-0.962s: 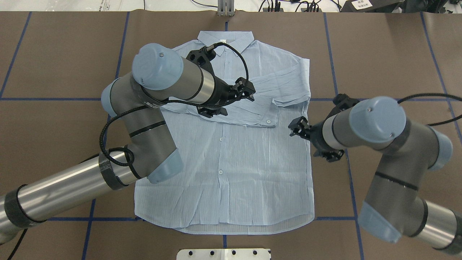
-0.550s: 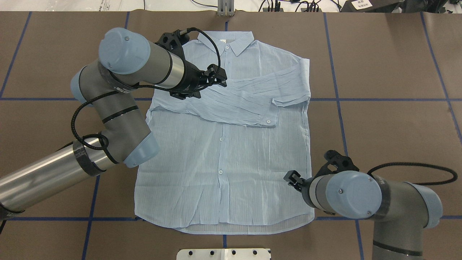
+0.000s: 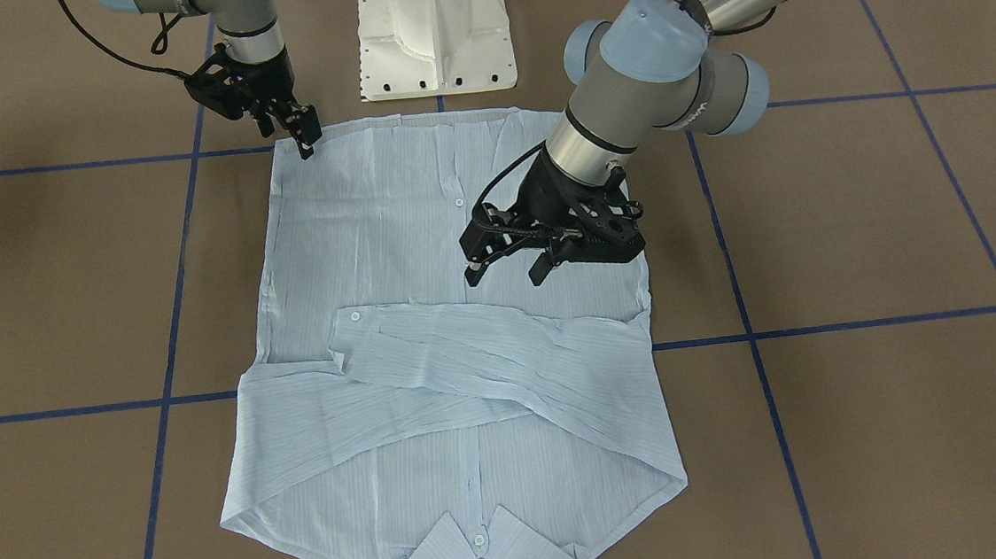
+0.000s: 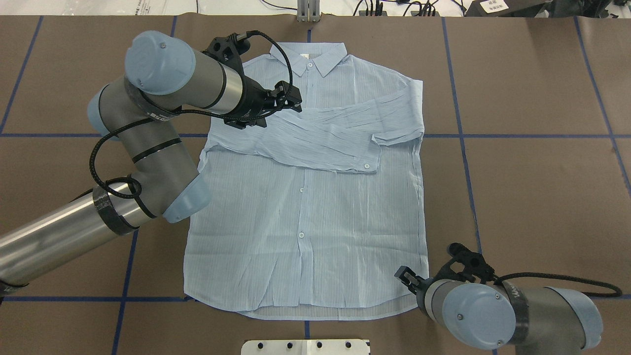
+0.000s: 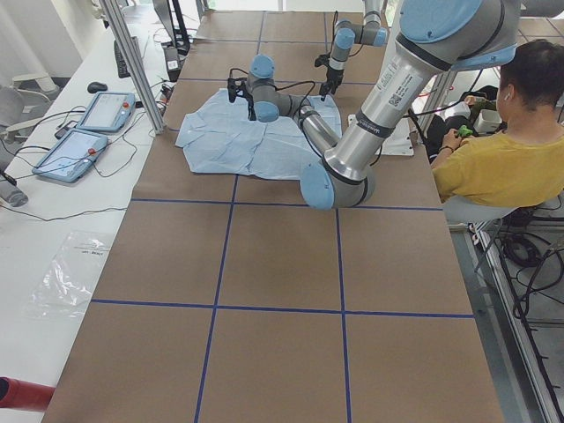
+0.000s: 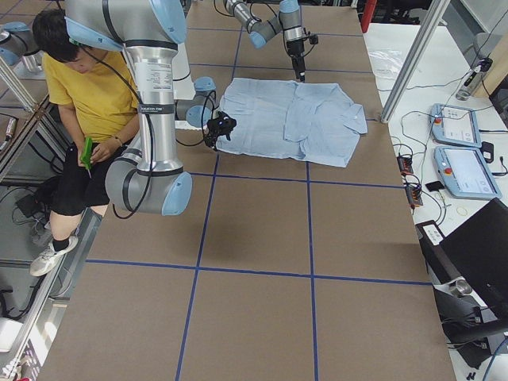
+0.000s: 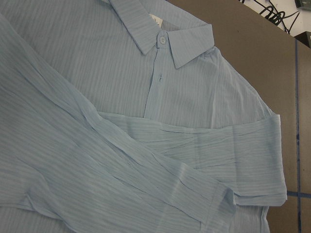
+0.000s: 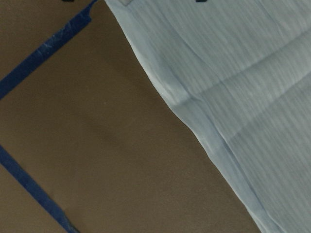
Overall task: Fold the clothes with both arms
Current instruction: 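Move the left gripper to the hem corner nearest it and grasp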
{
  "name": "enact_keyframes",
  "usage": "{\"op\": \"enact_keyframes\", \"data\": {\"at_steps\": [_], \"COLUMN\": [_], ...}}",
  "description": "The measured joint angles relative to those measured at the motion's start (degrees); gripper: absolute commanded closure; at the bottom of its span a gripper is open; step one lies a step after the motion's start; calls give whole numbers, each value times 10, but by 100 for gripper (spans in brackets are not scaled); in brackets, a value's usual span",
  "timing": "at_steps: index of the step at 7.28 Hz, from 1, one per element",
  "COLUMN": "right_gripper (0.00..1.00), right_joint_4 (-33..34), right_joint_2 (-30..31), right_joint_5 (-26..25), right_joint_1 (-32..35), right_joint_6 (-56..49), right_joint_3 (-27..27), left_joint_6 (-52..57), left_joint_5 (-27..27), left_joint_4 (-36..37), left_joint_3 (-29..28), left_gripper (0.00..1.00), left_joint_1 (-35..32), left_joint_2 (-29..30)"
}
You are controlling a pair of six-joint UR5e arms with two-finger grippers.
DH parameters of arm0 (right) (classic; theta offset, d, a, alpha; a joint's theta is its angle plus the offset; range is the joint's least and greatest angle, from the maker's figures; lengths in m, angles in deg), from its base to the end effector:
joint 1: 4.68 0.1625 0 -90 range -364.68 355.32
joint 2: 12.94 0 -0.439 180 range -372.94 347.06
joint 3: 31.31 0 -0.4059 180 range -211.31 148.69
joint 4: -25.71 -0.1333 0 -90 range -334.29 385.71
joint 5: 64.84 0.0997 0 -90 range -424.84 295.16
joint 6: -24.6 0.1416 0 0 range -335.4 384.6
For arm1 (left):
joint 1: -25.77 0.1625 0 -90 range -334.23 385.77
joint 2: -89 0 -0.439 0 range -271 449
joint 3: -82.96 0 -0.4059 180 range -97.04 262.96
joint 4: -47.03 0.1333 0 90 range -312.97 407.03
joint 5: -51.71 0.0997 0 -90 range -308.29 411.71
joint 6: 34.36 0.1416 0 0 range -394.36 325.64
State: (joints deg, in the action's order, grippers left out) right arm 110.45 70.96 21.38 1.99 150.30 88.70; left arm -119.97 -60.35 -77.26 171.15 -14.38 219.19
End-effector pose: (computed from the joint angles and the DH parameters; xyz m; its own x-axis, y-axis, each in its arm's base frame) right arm -0.5225 -0.2047 0.3999 0.5124 0.6462 0.5656 -0.5642 0.7499 -0.3455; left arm 0.5265 -0.5490 0.1898 0.2518 -0.1196 -0.9604 0.3052 0.9515 -0.0385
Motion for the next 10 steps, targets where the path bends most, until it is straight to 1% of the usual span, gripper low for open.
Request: {"op": "enact_keyframes", "data": {"at_steps": [1,3,4,5,8,9,10], "right_gripper": [47,57,68,100,100,100,100], "right_joint_4": [1,5,6,6,6,6,6], "right_joint_2": [1,3,6,9,10,10,11], "right_joint_5": [0,0,0,-1,1,2,3], "right_joint_1": [-1,0,0,0,4,8,10], "right_joint_6": [0,1,0,0,-1,-2,-2], "right_joint_3": [0,0,0,0,6,10,15], "left_joint_6": [0,-2,-3,-3,-8,-18,-30], "left_joint_5": [0,1,2,2,3,5,15], "left_joint_4": [0,-1,-1,-1,2,4,17], "left_joint_3": [0,0,0,-1,2,9,37], "left_gripper": [8,8,8,8,8,8,8], "left_joint_1": [0,0,1,1,1,4,18], "left_joint_2": [0,-1,-1,-1,-4,-14,-42]}}
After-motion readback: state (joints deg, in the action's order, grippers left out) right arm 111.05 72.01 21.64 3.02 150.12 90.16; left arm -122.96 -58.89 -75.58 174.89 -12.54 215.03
